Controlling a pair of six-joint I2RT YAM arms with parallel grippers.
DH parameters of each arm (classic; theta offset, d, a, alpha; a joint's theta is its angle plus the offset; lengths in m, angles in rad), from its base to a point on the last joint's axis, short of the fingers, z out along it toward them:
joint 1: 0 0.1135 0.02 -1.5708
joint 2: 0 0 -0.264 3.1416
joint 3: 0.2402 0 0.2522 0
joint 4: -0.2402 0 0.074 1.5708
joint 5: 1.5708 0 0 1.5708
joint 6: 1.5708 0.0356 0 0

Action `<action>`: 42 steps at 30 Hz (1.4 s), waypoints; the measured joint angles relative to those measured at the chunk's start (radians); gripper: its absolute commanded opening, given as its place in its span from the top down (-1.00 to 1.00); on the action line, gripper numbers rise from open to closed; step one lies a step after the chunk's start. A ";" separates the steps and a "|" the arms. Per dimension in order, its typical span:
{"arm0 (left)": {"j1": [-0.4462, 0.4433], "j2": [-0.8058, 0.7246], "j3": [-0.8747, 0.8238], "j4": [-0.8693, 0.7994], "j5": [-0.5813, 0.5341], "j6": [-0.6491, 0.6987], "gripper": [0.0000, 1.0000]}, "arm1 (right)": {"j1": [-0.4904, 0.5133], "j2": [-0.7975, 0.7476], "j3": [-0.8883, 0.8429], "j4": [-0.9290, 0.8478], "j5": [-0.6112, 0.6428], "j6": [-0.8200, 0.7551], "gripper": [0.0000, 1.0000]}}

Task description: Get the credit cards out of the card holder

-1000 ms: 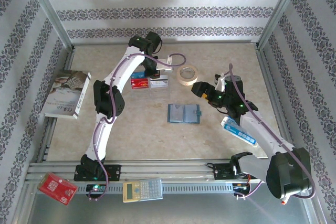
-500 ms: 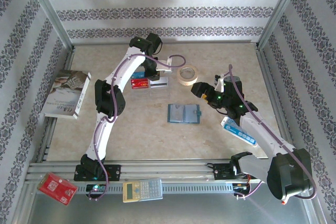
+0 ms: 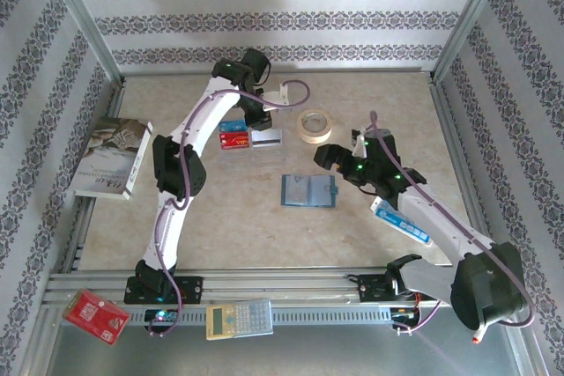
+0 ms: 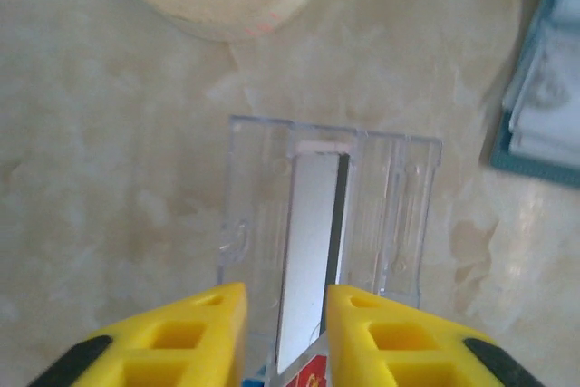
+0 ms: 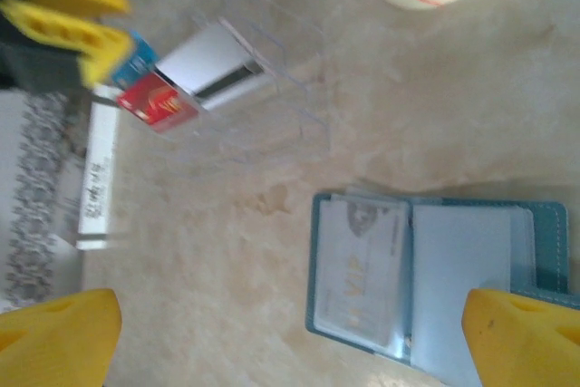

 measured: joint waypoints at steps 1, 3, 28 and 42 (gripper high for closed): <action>0.000 -0.039 -0.039 0.031 0.002 -0.049 0.29 | 0.025 0.013 0.013 -0.020 0.023 -0.015 -0.90; 0.000 -0.134 -0.141 0.108 -0.002 -0.161 0.23 | 0.084 0.050 0.044 -0.063 0.080 -0.043 -0.85; 0.000 -0.950 -1.427 1.043 -0.208 -1.267 -0.46 | 0.346 0.553 0.276 -0.306 0.463 -0.100 -0.36; -0.067 -0.856 -1.570 1.261 0.084 -1.633 -0.12 | 0.282 0.540 0.216 -0.248 0.388 -0.112 0.00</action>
